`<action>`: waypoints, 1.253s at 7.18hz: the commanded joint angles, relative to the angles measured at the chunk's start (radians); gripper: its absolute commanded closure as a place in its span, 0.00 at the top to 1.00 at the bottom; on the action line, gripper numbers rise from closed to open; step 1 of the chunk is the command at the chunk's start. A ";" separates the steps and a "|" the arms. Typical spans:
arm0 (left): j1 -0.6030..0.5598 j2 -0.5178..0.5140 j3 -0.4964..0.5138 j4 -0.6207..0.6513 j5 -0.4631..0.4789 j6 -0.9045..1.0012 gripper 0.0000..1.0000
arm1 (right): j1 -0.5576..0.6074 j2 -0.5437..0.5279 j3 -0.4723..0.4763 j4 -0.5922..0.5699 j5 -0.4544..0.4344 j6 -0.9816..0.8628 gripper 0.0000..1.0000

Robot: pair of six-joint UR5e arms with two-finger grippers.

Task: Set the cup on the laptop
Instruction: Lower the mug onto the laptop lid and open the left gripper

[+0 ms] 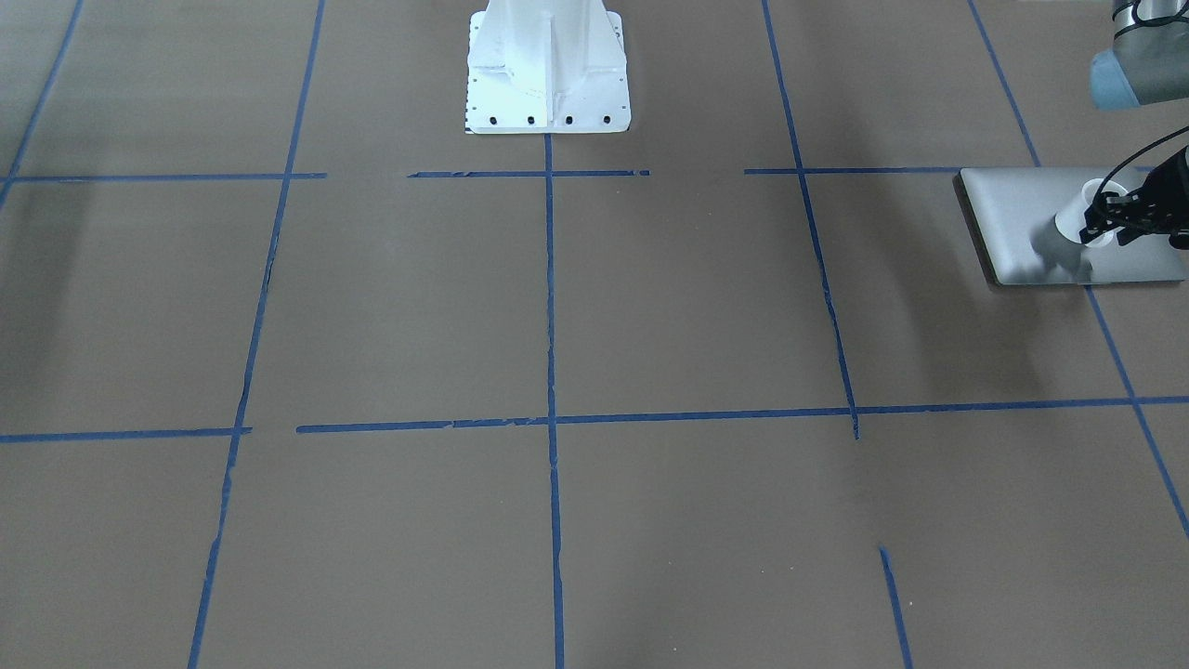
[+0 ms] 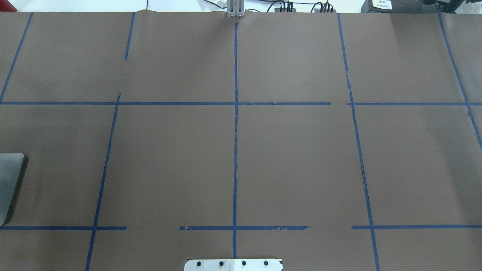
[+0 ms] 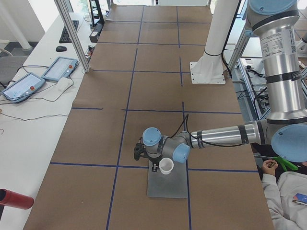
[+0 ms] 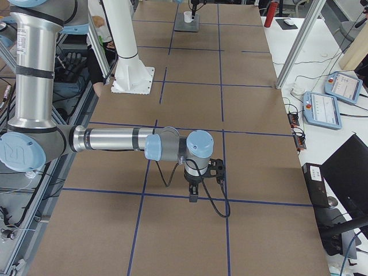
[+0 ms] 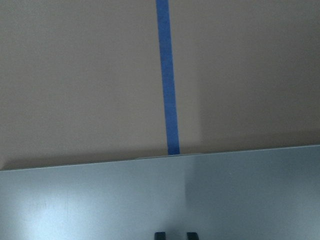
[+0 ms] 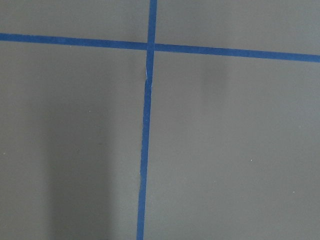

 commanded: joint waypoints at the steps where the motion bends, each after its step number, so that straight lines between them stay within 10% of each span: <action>1: -0.002 -0.001 -0.010 0.006 -0.005 0.005 0.99 | 0.000 0.000 0.000 0.000 0.000 0.000 1.00; 3: -0.021 0.009 -0.091 0.012 -0.048 0.031 0.99 | 0.000 0.000 0.000 0.000 -0.001 0.000 1.00; 5: -0.280 0.009 -0.109 0.023 -0.045 0.182 0.99 | 0.000 0.000 0.000 0.000 0.000 0.000 1.00; 9: -0.395 -0.007 -0.171 0.370 -0.036 0.428 0.99 | 0.000 0.000 0.000 0.000 0.000 0.000 1.00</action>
